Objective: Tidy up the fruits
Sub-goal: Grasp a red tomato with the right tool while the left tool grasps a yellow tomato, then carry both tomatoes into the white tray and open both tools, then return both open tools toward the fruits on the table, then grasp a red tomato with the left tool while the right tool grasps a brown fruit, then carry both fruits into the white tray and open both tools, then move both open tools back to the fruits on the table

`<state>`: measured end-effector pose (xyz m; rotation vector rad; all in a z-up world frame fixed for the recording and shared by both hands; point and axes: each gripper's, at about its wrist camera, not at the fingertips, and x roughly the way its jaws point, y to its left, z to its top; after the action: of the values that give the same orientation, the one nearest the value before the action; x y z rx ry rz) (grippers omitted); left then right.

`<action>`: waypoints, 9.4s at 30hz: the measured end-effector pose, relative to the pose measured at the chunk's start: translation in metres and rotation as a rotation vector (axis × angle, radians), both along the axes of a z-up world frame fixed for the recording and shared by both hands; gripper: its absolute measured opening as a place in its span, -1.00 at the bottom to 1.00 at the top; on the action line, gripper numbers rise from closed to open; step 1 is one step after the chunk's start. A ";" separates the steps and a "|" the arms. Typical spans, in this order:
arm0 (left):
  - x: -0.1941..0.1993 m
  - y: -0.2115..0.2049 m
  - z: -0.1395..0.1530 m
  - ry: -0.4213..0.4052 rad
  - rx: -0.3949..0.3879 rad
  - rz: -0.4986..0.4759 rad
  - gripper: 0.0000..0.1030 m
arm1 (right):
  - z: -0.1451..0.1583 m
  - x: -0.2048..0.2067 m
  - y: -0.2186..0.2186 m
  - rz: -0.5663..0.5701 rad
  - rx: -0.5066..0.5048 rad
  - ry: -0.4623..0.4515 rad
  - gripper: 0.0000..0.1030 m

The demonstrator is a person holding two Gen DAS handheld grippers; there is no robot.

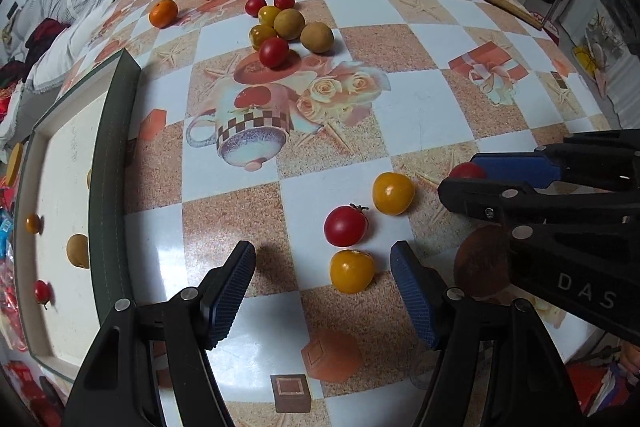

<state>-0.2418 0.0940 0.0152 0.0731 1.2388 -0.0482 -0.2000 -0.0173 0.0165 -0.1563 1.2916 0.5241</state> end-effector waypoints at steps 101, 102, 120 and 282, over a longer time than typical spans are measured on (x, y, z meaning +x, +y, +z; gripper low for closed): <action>0.052 0.297 0.021 -0.111 -0.076 0.452 -0.58 | 0.014 0.077 0.281 0.144 0.065 0.019 -0.52; 0.055 0.300 0.019 -0.106 -0.070 0.456 -0.58 | 0.011 0.079 0.284 0.143 0.056 0.020 -0.52; 0.072 0.307 0.001 -0.049 -0.004 0.426 -0.49 | 0.008 0.079 0.291 0.204 0.038 -0.006 -0.04; 0.039 0.211 0.045 -0.028 0.074 0.191 0.57 | 0.034 0.072 0.123 -0.137 0.087 0.038 0.60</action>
<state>-0.2027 0.3046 0.0605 0.0194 1.2141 0.1636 -0.1282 0.1057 0.0505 0.0142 1.3035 0.4669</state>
